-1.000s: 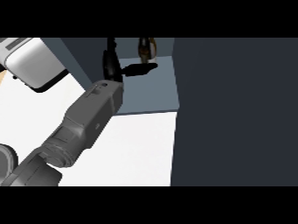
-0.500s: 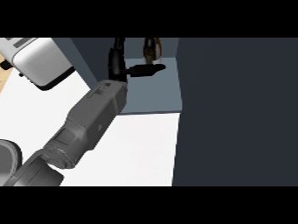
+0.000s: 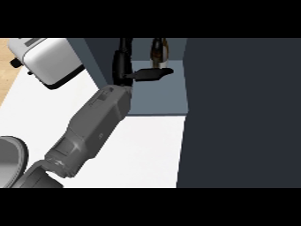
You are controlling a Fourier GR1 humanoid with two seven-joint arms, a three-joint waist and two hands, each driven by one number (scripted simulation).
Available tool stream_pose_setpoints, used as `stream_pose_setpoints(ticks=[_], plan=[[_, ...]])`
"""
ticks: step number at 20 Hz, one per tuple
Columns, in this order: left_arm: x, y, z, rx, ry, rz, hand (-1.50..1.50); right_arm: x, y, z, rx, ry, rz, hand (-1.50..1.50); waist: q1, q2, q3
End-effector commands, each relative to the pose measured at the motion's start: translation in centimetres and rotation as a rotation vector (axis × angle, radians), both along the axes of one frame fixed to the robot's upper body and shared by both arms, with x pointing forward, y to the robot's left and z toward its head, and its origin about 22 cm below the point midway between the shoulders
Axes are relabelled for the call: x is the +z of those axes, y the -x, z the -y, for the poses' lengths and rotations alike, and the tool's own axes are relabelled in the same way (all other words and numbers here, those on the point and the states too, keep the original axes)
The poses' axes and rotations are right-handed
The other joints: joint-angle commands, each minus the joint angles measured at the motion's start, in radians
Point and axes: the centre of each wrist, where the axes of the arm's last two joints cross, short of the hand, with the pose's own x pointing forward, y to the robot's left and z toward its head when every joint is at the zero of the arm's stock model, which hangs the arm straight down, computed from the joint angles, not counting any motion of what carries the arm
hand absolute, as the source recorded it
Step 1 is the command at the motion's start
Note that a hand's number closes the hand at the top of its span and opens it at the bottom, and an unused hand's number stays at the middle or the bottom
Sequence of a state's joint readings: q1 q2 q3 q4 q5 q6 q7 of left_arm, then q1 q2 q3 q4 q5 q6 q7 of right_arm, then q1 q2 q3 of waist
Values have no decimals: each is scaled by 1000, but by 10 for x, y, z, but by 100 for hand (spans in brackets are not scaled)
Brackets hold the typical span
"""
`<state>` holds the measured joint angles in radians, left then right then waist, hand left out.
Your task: Pick up the wine, place it into the cabinet and close the cabinet
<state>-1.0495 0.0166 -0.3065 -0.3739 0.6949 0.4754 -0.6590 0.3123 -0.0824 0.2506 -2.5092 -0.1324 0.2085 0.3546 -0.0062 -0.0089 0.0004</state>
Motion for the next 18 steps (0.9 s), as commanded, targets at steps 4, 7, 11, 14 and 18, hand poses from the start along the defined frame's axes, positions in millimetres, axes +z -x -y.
stream_pose_setpoints(ticks=[4, 7, 11, 14, 18], plan=[[-6, 18, -8, -41, 29, 37, -150, 34, 44, 7, 18, -46, 55, -150, 15, -7, 0], [-5, 32, -5, -65, 65, 25, -150, 34, 42, 4, 9, -49, 58, -150, 29, -11, -1], [-5, 58, 4, -124, 100, 6, -150, 35, 38, 3, 8, -37, 59, -150, 32, -10, -1], [-23, 86, 0, -144, 133, 17, -150, 35, 38, 2, 2, -33, 74, -150, 22, -4, -1], [-15, 117, -6, -150, 158, 33, -150, 35, 33, 6, 7, -24, 74, -150, 30, -6, 0]])
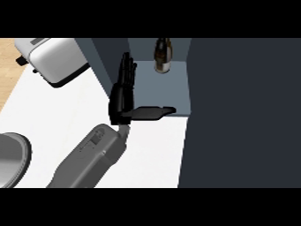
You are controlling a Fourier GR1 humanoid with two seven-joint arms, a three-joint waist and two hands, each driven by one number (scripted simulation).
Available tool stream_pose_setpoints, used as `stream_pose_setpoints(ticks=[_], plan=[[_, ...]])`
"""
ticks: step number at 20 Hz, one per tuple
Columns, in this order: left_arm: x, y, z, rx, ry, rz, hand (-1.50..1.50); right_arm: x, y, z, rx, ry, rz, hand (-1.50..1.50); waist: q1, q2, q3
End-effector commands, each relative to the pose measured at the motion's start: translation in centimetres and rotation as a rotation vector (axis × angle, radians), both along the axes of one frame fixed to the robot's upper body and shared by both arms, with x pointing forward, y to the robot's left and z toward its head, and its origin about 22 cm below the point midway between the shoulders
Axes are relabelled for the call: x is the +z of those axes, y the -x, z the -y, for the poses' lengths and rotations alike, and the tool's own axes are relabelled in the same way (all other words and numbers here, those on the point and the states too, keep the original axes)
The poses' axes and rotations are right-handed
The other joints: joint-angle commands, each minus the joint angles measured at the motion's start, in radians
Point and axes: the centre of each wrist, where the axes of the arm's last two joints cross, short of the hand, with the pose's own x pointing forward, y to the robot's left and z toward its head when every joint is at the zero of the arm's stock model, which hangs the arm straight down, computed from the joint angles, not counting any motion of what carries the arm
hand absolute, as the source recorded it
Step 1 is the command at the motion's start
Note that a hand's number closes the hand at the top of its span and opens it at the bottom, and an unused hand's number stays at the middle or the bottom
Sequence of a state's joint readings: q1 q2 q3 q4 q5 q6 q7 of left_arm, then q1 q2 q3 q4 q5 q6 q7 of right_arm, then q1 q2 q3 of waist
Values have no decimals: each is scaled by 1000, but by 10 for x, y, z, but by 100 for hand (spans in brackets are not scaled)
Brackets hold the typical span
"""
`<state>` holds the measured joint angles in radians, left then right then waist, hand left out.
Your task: Pick up the wine, place it into the cabinet and close the cabinet
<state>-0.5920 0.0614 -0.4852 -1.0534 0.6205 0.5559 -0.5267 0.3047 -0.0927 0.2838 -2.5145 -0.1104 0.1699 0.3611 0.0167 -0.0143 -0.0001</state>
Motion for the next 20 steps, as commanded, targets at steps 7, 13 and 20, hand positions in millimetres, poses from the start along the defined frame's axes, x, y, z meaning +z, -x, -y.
stream_pose_setpoints(ticks=[7, 13, 20], plan=[[9, 81, -16, -28, 60, 10, -150, 41, 46, 9, 19, -15, 83, -150, -11, 2, 0], [14, 109, -30, -21, 73, 35, -150, 43, 38, 5, 119, 109, 46, 150, -9, 9, -1], [10, 151, -63, -3, 37, 40, -150, 31, 44, -10, 456, 144, -43, 150, -6, 5, -1]])
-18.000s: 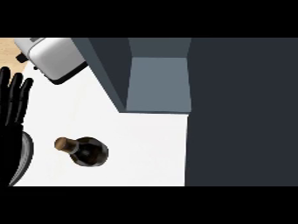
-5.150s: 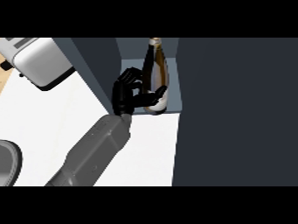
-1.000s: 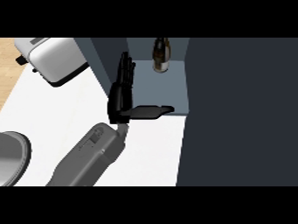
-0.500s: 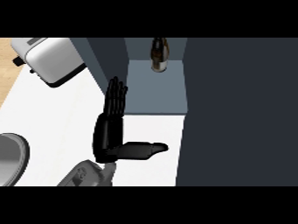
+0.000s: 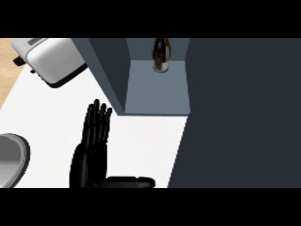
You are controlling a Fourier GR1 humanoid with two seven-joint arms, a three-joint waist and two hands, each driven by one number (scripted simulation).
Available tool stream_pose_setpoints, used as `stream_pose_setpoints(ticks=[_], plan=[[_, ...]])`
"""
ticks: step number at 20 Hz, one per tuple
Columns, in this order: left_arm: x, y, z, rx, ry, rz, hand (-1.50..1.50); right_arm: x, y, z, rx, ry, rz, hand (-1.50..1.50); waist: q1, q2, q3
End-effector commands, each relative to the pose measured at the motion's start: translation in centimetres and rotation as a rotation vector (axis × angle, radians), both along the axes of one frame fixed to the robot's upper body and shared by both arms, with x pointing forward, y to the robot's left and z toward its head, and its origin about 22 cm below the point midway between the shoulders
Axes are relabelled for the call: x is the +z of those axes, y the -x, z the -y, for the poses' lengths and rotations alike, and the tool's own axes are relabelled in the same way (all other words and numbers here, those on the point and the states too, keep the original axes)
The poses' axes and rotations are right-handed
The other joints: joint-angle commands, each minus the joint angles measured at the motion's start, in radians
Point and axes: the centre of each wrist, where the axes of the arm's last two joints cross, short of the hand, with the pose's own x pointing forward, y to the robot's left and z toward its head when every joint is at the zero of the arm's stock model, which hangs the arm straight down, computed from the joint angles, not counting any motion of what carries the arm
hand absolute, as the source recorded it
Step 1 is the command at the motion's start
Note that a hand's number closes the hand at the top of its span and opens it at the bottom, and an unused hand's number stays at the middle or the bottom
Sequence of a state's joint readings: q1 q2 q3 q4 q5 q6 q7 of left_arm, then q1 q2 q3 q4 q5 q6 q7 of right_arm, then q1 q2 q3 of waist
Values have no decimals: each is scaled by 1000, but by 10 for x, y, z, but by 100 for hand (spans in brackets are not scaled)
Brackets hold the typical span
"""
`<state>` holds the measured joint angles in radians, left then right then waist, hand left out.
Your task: Pick up the wine, place it into the cabinet and close the cabinet
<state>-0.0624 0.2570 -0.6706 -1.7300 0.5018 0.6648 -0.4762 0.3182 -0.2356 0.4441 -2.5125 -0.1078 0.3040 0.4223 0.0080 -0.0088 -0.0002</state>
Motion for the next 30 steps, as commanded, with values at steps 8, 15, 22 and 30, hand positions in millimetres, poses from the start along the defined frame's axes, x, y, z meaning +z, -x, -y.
stream_pose_setpoints(ticks=[8, 15, 22, 30], plan=[[16, 42, -66, 18, -23, 8, -150, 29, 29, -23, 235, -66, 61, 150, 9, 0, -3], [22, 57, -99, 40, -31, 26, -150, 26, 23, -39, 289, -76, -12, 150, 34, -2, -6], [23, 67, -131, 52, -26, 23, -150, 26, 8, -77, 287, -130, -18, 150, 48, -4, -9], [41, 68, -168, 17, -23, 26, -150, 34, -14, -129, 235, -100, 14, 150, 51, 2, -7]])
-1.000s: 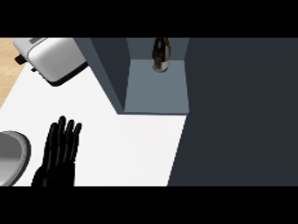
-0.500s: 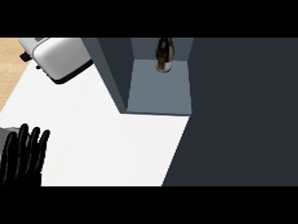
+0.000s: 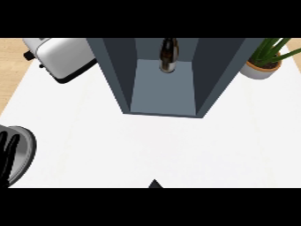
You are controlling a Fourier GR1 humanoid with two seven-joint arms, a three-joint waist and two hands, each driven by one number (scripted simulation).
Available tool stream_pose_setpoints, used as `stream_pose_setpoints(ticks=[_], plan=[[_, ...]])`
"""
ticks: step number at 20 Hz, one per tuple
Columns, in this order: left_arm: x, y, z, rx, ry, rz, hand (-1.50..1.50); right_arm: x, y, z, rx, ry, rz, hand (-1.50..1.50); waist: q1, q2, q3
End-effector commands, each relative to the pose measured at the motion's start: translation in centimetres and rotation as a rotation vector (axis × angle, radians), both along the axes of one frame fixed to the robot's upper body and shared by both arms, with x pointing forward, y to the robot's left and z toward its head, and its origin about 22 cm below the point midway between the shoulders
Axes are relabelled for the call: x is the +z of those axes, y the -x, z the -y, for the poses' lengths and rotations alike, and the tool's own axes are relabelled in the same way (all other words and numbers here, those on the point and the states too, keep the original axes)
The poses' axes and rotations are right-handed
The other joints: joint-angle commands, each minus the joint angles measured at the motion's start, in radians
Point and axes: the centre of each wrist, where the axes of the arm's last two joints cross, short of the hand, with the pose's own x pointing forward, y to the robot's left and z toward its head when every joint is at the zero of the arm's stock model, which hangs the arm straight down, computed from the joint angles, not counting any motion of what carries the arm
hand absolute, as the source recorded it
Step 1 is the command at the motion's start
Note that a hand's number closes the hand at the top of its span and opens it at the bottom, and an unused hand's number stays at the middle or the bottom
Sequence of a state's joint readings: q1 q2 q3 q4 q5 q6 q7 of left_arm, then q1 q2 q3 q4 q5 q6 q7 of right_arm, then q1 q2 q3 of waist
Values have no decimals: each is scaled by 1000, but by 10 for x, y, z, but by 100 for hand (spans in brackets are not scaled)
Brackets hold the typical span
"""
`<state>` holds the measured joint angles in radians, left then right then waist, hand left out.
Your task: Pick up the wine, place it into the cabinet and close the cabinet
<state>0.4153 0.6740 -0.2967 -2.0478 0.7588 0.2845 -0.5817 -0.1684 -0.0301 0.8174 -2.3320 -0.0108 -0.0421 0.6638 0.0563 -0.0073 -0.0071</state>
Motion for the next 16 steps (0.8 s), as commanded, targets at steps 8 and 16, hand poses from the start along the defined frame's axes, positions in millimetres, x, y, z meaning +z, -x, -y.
stream_pose_setpoints(ticks=[8, 16], plan=[[13, 4, -33, -52, 8, 25, -150, 34, -59, -77, -13, 26, -17, 150, 22, 9, 3], [24, -5, -54, -44, 15, 37, -150, 66, -125, -129, -53, 68, 20, 150, 24, 17, 4]])
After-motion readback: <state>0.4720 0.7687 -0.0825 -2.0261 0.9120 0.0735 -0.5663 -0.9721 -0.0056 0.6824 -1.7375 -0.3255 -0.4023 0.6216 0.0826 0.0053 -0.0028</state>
